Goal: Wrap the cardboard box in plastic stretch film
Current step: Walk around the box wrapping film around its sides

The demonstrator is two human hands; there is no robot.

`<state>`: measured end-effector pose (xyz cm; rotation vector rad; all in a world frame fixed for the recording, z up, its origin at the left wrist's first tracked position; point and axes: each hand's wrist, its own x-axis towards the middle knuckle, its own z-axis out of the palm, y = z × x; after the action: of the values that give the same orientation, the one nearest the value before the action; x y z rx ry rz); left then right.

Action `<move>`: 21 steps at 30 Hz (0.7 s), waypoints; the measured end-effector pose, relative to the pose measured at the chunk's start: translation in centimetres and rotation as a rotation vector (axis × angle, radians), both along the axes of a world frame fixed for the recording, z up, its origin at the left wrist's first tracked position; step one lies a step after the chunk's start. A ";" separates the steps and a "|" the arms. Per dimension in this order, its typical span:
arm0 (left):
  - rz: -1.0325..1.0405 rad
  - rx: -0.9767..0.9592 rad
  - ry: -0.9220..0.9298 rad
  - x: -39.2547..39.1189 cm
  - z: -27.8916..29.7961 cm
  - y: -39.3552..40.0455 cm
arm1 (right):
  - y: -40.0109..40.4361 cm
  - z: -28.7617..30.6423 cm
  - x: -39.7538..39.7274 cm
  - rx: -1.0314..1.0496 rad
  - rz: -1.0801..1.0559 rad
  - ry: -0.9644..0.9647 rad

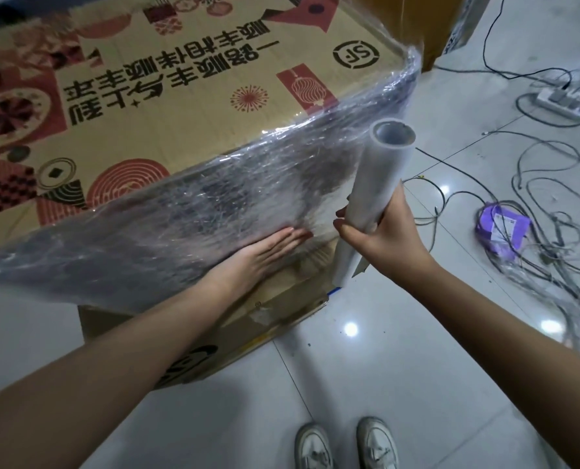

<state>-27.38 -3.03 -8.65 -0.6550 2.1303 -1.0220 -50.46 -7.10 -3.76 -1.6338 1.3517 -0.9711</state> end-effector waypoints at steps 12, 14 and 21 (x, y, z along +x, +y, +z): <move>-0.098 0.165 -0.130 -1.3 -2.8 2.2 | -1.2 0.5 -1.3 -0.085 0.067 0.095; -0.095 0.137 -0.212 -1.6 -3.5 1.3 | -1.4 0.6 -1.7 -0.070 0.079 0.137; 0.003 0.061 -0.229 -1.1 -4.7 -0.8 | -1.1 0.2 -1.9 -0.060 0.019 0.218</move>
<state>-28.52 -3.83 -13.34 -0.4863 1.9522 -0.9770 -52.39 -8.20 -3.56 -1.8375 1.4588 -0.8488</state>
